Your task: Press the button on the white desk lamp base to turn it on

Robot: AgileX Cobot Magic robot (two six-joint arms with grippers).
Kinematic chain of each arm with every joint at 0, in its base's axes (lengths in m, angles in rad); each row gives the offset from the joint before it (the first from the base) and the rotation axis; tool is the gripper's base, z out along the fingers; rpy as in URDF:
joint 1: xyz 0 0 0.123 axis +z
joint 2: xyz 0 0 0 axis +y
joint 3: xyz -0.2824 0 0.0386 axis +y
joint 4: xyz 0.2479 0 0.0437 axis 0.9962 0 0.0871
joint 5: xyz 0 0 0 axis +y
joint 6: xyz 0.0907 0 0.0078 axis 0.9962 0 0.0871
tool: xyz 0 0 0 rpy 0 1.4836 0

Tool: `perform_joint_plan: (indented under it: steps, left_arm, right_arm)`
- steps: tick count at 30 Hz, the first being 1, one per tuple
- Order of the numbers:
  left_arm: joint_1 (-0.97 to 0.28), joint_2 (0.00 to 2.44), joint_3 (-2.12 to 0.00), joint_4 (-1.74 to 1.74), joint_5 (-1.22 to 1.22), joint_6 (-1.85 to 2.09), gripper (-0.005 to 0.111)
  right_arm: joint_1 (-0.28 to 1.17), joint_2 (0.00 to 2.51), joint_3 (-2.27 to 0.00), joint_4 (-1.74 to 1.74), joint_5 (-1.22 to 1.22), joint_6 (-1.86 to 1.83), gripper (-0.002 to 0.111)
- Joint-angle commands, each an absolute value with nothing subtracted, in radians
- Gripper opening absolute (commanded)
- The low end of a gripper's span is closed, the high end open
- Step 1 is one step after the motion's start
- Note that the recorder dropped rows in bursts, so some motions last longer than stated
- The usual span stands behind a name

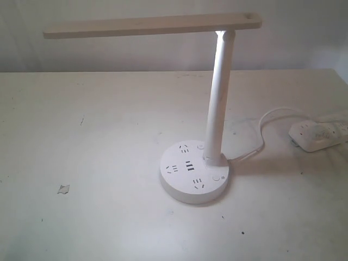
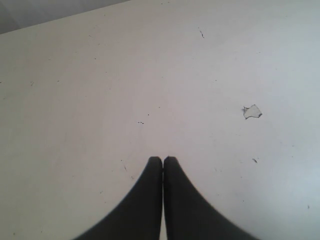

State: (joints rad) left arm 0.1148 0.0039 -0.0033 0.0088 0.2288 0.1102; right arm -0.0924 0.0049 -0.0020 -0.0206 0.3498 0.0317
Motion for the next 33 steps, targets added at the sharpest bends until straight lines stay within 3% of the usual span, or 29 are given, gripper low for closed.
perform_joint_plan:
  steps: [1, 33]
  left_arm:
    - [0.115, 0.000, 0.000, 0.006, 0.231, 0.109, 0.000]
    - [0.115, 0.000, 0.000, 0.006, 0.231, 0.109, 0.000]
  right_arm:
    - [-0.098, 0.000, 0.000, -0.019, 0.350, 0.034, 0.000]
    - [-0.098, 0.000, 0.000, -0.019, 0.352, 0.048, 0.000]
